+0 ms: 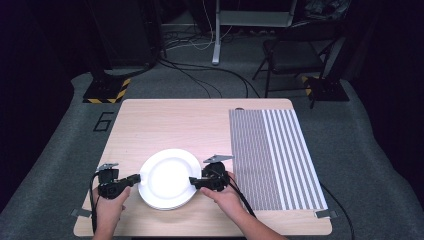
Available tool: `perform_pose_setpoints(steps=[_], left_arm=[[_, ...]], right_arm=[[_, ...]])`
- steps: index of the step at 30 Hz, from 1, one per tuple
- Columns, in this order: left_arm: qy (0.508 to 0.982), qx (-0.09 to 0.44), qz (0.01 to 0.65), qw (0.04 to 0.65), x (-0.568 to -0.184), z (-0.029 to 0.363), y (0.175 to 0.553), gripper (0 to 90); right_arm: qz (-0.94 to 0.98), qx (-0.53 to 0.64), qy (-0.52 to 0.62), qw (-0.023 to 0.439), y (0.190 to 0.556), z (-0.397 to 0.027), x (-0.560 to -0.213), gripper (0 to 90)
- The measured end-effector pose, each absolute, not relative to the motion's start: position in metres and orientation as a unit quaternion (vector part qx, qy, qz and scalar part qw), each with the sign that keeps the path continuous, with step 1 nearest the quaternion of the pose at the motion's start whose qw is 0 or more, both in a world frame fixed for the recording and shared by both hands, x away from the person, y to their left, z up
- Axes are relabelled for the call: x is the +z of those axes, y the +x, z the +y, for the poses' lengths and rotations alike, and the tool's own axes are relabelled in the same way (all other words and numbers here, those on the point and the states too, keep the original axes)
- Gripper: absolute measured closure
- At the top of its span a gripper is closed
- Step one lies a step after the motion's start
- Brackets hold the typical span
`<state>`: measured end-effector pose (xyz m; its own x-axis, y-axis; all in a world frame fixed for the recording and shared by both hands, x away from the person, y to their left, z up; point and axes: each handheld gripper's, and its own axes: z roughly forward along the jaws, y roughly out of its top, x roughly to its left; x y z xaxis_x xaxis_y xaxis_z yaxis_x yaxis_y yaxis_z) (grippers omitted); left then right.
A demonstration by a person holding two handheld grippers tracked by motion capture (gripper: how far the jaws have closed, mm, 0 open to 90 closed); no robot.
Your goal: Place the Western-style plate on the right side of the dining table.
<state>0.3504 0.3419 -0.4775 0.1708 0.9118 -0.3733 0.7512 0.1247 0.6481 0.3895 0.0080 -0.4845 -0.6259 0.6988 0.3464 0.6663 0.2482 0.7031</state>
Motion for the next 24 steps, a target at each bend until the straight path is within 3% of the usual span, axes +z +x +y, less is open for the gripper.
perform_pose_setpoints(steps=[15, 24], left_arm=[[0.669, 0.086, 0.621, 0.399, -0.481, 0.327, 0.354, 74.8], [0.674, 0.087, 0.616, 0.398, -0.482, 0.319, 0.354, 71.8]], right_arm=[[0.769, 0.458, 0.444, 0.031, 0.393, -0.006, -0.469, 47.2], [0.763, 0.463, 0.450, 0.032, 0.398, -0.015, -0.465, 57.7]])
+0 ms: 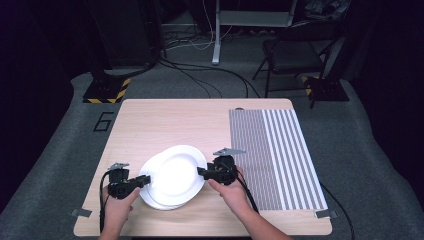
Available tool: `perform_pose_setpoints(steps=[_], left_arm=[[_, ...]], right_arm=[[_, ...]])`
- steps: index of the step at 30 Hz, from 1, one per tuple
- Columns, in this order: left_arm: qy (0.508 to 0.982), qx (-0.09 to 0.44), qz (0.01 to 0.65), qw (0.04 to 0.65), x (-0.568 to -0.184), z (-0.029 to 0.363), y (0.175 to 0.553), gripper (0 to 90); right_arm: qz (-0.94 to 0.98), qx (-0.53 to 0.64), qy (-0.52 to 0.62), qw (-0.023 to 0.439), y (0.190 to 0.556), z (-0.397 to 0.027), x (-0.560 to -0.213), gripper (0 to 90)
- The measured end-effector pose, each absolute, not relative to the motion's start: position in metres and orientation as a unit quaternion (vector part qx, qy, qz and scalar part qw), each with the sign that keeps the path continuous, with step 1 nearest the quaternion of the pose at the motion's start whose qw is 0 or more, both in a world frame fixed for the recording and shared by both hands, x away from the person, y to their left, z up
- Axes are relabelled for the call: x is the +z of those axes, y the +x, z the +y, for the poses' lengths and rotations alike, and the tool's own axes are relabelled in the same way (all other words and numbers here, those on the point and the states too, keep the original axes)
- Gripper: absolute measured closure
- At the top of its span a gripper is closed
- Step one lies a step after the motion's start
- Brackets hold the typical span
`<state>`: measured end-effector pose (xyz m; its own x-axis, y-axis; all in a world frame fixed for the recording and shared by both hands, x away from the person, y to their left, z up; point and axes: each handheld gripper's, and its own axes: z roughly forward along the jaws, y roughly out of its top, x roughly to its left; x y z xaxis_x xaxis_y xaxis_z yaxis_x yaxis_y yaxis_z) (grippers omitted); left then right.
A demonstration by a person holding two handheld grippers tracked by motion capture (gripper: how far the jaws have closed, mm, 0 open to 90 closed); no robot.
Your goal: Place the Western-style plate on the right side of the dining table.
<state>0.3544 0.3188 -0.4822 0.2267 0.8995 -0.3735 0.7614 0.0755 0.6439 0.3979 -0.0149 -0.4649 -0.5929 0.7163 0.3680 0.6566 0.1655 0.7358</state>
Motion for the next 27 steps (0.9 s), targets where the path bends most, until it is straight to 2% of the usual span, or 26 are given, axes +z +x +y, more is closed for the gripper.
perform_pose_setpoints(steps=[7, 15, 27], left_arm=[[0.673, 0.087, 0.615, 0.403, -0.483, 0.318, 0.355, 71.8], [0.677, 0.083, 0.611, 0.403, -0.486, 0.312, 0.357, 71.9], [0.684, 0.053, 0.601, 0.411, -0.493, 0.303, 0.362, 57.4]], right_arm=[[0.767, 0.461, 0.447, 0.006, 0.402, -0.014, -0.471, 63.0], [0.752, 0.476, 0.456, 0.001, 0.402, -0.021, -0.467, 69.1], [0.756, 0.478, 0.447, 0.015, 0.401, -0.029, -0.455, 70.9]])
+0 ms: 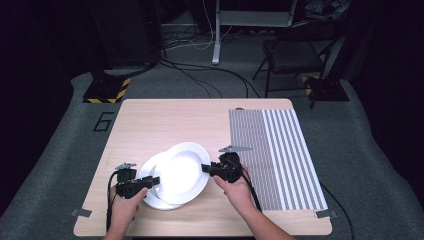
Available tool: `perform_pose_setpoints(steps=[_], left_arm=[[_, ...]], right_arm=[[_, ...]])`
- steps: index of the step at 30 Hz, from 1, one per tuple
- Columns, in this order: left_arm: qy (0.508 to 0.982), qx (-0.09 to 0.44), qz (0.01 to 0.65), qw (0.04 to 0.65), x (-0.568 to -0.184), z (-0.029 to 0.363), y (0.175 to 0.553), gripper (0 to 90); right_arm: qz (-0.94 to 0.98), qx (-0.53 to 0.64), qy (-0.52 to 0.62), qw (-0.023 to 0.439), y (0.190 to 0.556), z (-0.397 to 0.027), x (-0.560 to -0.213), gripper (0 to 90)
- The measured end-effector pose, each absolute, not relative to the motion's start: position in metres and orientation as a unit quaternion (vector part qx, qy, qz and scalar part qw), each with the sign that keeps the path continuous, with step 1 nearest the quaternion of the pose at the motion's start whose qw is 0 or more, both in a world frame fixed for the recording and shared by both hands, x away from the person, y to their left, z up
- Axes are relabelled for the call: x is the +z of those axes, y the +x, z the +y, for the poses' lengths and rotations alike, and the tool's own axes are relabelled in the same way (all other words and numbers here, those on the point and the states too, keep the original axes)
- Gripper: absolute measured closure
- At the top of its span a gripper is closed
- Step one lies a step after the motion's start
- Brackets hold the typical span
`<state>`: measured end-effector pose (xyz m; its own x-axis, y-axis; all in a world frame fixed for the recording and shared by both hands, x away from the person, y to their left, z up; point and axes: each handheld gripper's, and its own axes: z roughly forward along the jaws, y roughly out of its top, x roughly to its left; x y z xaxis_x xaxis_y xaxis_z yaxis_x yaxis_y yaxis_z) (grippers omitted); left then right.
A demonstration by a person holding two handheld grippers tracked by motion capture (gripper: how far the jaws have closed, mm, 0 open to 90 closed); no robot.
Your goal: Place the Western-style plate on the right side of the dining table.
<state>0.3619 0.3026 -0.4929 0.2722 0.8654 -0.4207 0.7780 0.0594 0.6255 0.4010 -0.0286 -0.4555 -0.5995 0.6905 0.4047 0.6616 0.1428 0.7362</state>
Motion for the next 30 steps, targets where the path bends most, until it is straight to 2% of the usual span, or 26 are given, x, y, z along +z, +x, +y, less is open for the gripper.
perform_pose_setpoints(steps=[8, 14, 30], left_arm=[[0.678, 0.050, 0.602, 0.419, -0.494, 0.302, 0.364, 52.7], [0.678, 0.047, 0.604, 0.416, -0.493, 0.300, 0.365, 48.7], [0.674, 0.032, 0.608, 0.418, -0.495, 0.294, 0.365, 47.2]], right_arm=[[0.758, 0.476, 0.446, 0.023, 0.398, -0.029, -0.454, 70.7], [0.750, 0.481, 0.455, 0.009, 0.400, -0.033, -0.458, 70.5], [0.740, 0.483, 0.469, 0.001, 0.400, -0.039, -0.469, 67.6]])
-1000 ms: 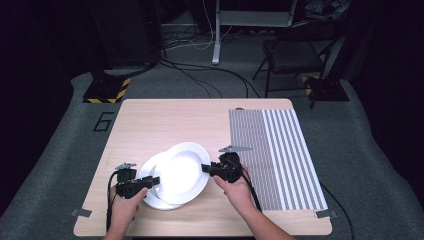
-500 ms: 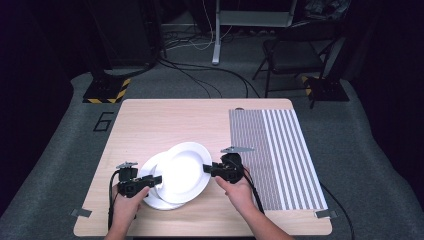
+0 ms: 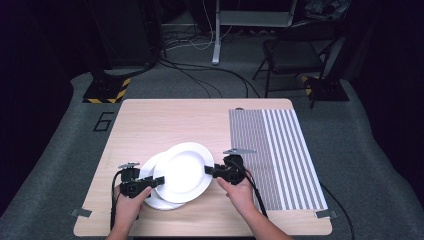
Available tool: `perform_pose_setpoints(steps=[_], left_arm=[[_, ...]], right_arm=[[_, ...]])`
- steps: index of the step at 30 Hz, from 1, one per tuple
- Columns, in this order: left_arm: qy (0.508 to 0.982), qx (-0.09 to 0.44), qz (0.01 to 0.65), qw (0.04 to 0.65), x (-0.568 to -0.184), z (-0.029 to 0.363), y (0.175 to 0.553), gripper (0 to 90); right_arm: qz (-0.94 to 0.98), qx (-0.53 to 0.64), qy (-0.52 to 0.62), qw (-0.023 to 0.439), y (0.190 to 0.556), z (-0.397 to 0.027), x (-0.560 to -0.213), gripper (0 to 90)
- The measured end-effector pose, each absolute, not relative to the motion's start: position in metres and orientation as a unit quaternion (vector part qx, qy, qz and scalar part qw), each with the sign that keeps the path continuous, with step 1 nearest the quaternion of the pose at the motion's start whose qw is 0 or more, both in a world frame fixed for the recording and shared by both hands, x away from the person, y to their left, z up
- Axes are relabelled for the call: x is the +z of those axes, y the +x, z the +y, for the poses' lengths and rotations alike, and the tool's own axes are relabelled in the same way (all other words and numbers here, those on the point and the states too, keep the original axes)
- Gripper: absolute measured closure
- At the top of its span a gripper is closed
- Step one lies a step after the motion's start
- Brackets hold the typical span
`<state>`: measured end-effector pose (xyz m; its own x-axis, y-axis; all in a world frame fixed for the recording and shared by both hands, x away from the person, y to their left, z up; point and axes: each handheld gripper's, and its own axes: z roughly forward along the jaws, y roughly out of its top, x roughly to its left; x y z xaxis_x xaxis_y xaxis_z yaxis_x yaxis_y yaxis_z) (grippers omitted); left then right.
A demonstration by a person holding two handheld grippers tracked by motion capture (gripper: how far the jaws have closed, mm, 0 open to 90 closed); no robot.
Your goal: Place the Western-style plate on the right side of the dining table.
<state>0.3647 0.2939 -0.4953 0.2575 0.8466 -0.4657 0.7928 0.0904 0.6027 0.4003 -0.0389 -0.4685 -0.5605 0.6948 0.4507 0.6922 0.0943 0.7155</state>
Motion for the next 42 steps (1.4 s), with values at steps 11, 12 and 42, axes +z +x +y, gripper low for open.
perform_pose_setpoints(steps=[11, 12, 42], left_arm=[[0.680, 0.044, 0.600, 0.418, -0.490, 0.289, 0.359, 47.3], [0.681, 0.046, 0.599, 0.418, -0.490, 0.289, 0.359, 47.3], [0.647, 0.098, 0.620, 0.432, -0.478, 0.275, 0.341, 52.2]], right_arm=[[0.744, 0.473, 0.472, 0.012, 0.398, -0.037, -0.469, 64.3], [0.747, 0.471, 0.469, 0.021, 0.398, -0.037, -0.469, 63.2], [0.746, 0.404, 0.522, 0.084, 0.380, -0.012, -0.461, 34.7]])
